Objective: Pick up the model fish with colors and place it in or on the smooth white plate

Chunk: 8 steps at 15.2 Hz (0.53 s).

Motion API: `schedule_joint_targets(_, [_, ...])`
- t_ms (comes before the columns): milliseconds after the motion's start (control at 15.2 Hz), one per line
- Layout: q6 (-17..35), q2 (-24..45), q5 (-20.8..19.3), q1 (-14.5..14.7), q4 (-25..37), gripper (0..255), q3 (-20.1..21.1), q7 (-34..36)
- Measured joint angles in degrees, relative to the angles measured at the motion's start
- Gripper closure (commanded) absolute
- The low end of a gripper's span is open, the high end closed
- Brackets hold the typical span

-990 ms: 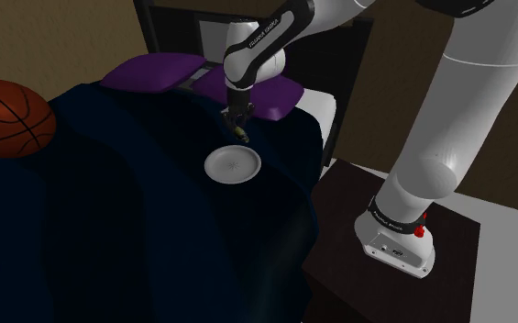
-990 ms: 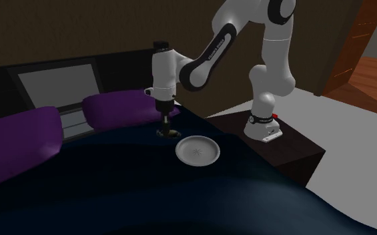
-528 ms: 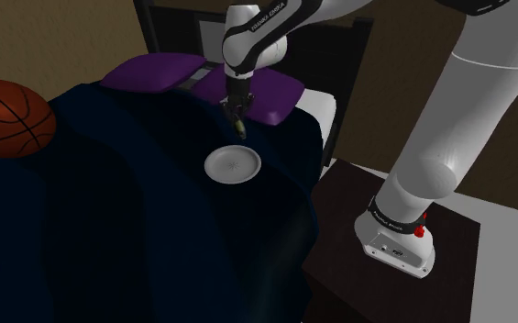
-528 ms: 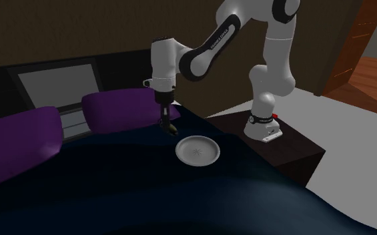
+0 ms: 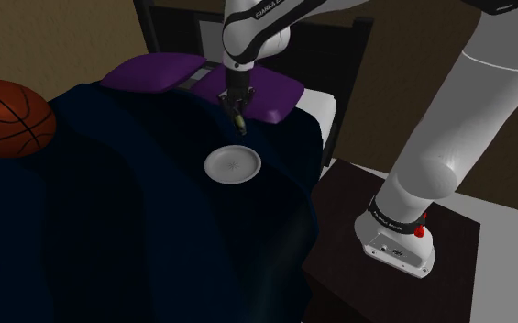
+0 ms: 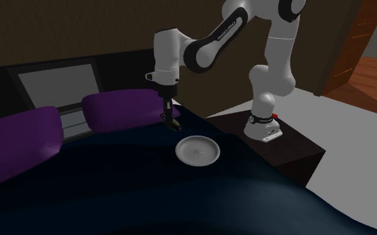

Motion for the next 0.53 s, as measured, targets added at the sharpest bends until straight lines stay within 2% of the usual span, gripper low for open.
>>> schedule_joint_targets(528, [2.75,-7.85,1.11,4.57,-9.81,255,5.17,8.72])
